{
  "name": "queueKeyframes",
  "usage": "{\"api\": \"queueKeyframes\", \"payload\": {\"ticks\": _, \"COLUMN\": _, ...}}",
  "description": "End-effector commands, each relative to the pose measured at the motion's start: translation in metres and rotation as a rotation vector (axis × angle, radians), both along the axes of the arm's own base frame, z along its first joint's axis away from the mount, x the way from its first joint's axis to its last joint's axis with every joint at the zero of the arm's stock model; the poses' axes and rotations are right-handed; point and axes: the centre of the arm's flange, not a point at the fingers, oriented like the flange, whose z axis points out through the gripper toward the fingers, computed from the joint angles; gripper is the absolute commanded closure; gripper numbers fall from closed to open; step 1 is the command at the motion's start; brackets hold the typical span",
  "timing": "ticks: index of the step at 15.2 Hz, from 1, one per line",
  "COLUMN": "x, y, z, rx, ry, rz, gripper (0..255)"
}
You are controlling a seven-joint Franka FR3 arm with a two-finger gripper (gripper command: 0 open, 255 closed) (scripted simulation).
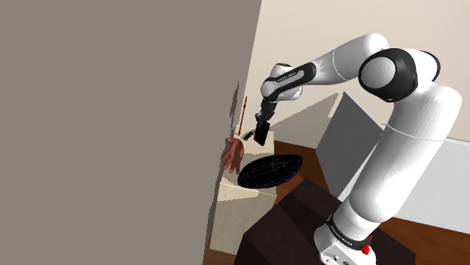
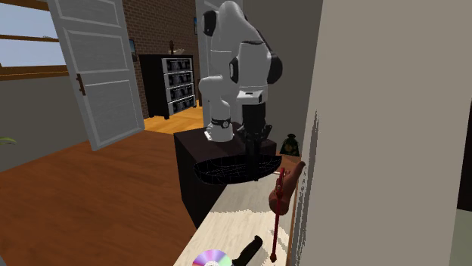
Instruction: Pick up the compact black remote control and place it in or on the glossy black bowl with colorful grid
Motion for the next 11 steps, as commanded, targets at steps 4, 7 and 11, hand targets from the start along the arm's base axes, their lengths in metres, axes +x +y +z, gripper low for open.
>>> {"api": "queueKeyframes", "payload": {"ticks": 4, "x": 0.001, "y": -0.001, "z": 0.027, "rx": 0.0, "ry": 0.0, "rz": 0.0, "gripper": 255}}
{"api": "queueKeyframes", "payload": {"ticks": 7, "x": 0.001, "y": -0.001, "z": 0.042, "rx": 0.0, "ry": 0.0, "rz": 0.0, "gripper": 255}}
{"api": "queueKeyframes", "payload": {"ticks": 11, "x": -0.023, "y": 0.008, "z": 0.055, "rx": 0.0, "ry": 0.0, "rz": 0.0, "gripper": 255}}
